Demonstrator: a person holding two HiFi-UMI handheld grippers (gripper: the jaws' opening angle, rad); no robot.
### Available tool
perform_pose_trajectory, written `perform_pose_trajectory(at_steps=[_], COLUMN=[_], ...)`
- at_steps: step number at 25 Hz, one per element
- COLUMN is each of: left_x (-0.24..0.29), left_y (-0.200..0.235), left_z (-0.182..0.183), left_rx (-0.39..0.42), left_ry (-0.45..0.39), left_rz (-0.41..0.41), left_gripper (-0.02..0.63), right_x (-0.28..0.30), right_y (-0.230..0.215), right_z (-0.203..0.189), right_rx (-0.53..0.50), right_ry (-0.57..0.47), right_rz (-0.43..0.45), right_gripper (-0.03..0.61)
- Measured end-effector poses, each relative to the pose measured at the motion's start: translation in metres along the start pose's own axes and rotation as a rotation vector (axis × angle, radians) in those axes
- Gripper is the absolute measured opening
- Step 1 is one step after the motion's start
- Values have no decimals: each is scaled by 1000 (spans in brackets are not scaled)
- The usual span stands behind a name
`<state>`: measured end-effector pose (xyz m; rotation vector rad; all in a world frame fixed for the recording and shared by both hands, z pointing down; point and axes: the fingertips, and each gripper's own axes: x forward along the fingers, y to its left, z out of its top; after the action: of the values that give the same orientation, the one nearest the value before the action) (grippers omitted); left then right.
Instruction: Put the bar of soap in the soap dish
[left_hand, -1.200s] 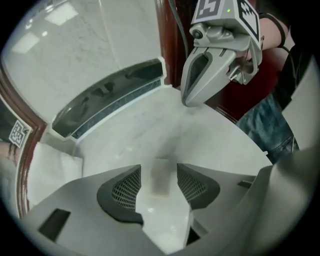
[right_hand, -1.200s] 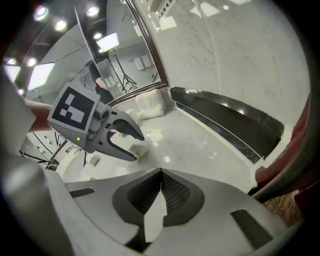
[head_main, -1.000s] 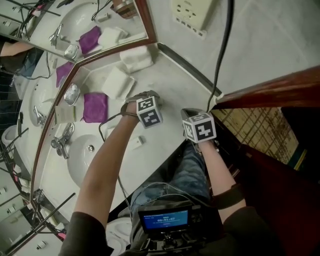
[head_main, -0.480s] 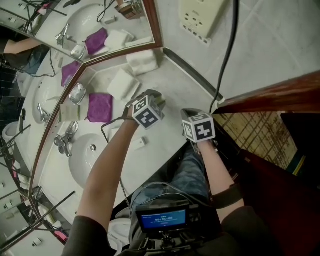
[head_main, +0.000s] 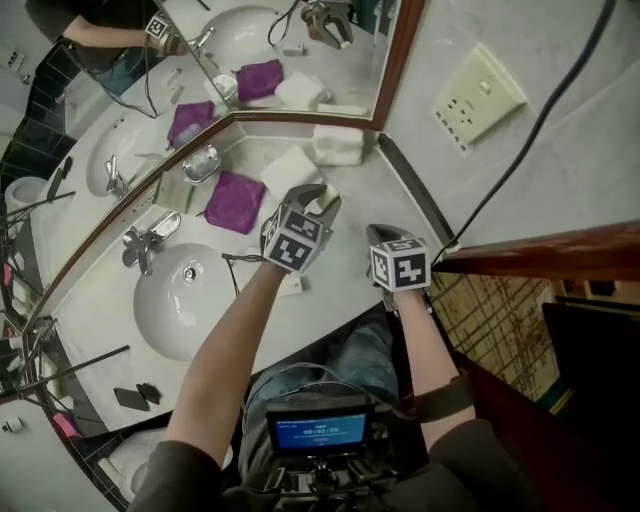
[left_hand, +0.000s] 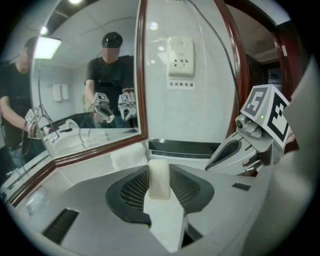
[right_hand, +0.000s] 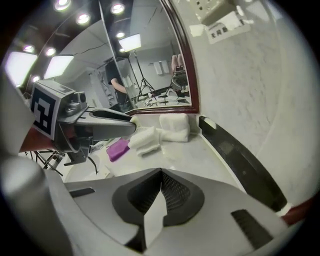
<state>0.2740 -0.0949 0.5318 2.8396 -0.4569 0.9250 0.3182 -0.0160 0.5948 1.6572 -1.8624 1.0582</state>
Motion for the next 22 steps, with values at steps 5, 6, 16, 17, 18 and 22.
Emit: perform_pose_trajectory(at_steps=[5, 6, 16, 17, 18, 22], left_x=[-60, -73, -182, -190, -198, -213], left_y=[43, 53, 141, 150, 160, 194], left_z=[9, 8, -59, -66, -73, -96], left_rx=[-137, -165, -369, -382, -394, -438], left_ry=[-121, -137, -137, -129, -121, -91], left_rz=[200, 243, 585, 611, 636, 706], left_gripper=[127, 127, 127, 127, 127, 127], right_x=[7, 9, 48, 53, 58, 81], right_y=[47, 60, 182, 195, 208, 247], right_z=[38, 46, 102, 105, 108, 114], right_rx=[-95, -124, -380, -404, -425, -501], right_ry=[-20, -24, -18, -15, -12, 9], right_rz=[75, 99, 300, 324, 347, 418], right_gripper=[0, 0, 0, 0, 0, 0])
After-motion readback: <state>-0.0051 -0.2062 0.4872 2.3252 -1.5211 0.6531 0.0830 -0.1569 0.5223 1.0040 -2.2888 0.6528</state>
